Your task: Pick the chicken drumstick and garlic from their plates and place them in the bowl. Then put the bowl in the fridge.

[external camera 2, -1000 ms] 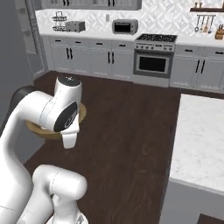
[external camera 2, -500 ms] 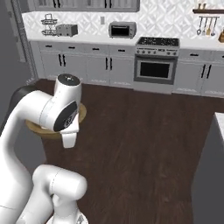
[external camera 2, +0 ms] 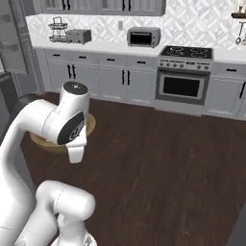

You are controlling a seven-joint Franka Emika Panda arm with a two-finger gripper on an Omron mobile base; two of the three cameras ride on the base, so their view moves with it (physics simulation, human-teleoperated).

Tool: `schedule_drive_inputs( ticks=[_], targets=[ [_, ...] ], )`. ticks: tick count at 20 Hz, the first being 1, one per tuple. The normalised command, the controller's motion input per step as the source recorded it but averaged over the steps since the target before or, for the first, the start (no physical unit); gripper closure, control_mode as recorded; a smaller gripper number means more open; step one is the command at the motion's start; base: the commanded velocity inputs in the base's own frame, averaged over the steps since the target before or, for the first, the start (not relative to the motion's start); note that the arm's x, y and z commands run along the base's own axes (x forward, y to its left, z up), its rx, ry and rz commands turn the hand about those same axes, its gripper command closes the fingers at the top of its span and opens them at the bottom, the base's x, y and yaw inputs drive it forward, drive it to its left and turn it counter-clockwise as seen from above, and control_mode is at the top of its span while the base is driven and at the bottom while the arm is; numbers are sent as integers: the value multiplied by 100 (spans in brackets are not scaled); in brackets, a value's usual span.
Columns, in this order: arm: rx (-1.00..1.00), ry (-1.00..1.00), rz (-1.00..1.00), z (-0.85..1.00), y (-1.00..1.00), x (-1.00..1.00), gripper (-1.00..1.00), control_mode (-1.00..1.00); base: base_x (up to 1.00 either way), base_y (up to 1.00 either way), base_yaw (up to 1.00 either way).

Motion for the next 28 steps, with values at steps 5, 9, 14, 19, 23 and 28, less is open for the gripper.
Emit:
schedule_drive_inputs(
  ticks=[5,9,14,19,23,28],
  targets=[
    [0,0,0,0,0,0,100,100,100,-39,48],
    [0,0,0,0,0,0,100,100,100,-49,51],
    [0,0,0,0,0,0,100,100,100,-47,51],
    [0,0,0,0,0,0,100,100,100,-49,52],
    [0,0,0,0,0,0,100,100,100,-42,55],
    [0,0,0,0,0,0,100,100,100,-37,58]
  ],
)
